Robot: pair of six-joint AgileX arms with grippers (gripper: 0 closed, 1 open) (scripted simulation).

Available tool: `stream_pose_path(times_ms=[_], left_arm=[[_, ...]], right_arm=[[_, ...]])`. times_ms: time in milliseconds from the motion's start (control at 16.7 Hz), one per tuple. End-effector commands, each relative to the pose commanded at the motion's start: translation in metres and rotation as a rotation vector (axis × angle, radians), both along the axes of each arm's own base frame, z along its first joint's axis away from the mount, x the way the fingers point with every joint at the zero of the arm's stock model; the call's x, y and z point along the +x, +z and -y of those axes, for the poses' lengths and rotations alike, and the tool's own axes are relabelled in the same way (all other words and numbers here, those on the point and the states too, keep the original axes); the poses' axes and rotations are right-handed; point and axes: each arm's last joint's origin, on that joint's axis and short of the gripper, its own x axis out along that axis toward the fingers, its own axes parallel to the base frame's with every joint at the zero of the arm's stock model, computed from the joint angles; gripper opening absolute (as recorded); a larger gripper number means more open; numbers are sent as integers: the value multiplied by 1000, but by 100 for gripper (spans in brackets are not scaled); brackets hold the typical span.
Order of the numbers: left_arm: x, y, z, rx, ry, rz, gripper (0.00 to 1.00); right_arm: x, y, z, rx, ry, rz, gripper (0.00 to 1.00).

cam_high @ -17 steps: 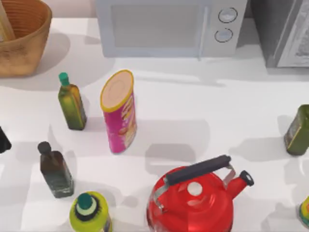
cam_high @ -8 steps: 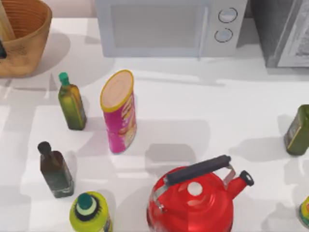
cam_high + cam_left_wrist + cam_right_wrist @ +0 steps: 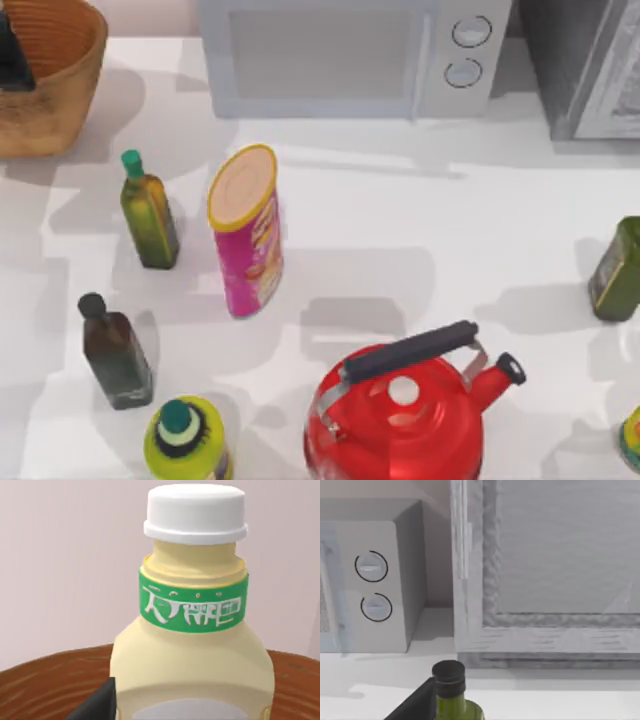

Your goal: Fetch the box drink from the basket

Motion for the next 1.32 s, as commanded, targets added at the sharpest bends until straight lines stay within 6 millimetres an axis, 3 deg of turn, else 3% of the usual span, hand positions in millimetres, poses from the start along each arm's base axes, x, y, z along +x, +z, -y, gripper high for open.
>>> stream_pose_path(times_ms=[180,360,780,1320], left_arm=[[21,-29,-10,2,2,3,100],[31,-44,-15,4,3,9,100],[34,-42,-14,8,3,17,100],[81,-46,-15,4,4,10,100]], right_arm=[[0,0,0,0,0,0,100],[0,0,0,0,0,0,100],[0,0,0,0,0,0,100],[0,0,0,0,0,0,100]])
